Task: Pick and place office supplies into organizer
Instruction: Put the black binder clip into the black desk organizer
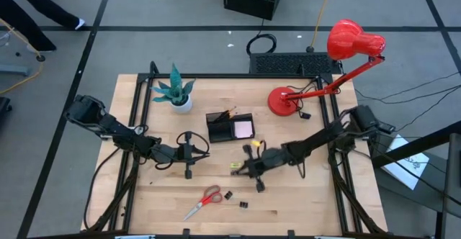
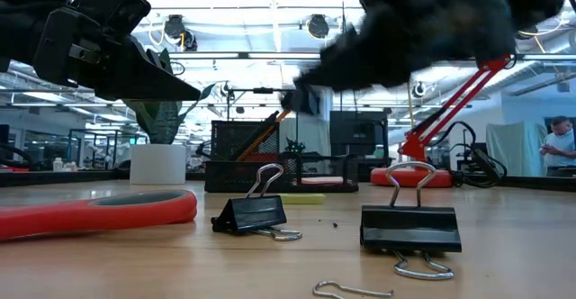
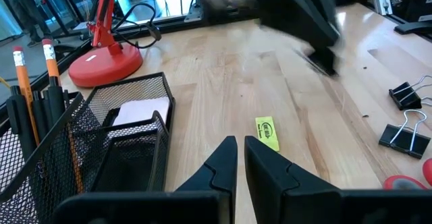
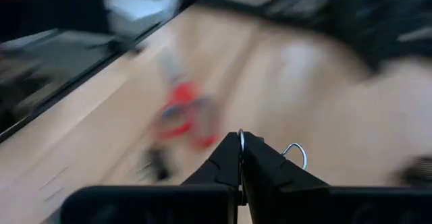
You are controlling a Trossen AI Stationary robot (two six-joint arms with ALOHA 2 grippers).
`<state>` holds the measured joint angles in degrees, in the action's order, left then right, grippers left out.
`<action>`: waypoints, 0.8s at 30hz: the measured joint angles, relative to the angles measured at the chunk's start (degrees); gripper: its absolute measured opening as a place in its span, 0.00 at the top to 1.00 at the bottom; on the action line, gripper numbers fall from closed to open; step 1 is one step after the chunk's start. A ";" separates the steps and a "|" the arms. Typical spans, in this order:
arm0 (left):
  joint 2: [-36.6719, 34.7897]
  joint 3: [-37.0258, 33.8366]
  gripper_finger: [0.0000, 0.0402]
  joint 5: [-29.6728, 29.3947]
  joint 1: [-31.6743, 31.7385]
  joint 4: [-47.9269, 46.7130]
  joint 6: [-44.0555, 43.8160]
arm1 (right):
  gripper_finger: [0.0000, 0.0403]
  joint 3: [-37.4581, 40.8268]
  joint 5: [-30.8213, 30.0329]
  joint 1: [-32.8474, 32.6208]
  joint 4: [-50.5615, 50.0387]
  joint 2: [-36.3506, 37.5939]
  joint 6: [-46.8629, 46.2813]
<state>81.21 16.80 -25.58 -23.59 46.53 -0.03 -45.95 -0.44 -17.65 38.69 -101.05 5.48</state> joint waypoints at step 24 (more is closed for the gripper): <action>-0.02 0.00 0.91 0.09 1.95 0.35 0.98 | 1.00 -8.82 5.12 20.54 -0.16 -8.04 3.64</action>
<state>81.19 16.80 -25.50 -21.65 46.88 0.95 -54.78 4.68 2.89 38.53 -109.09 9.13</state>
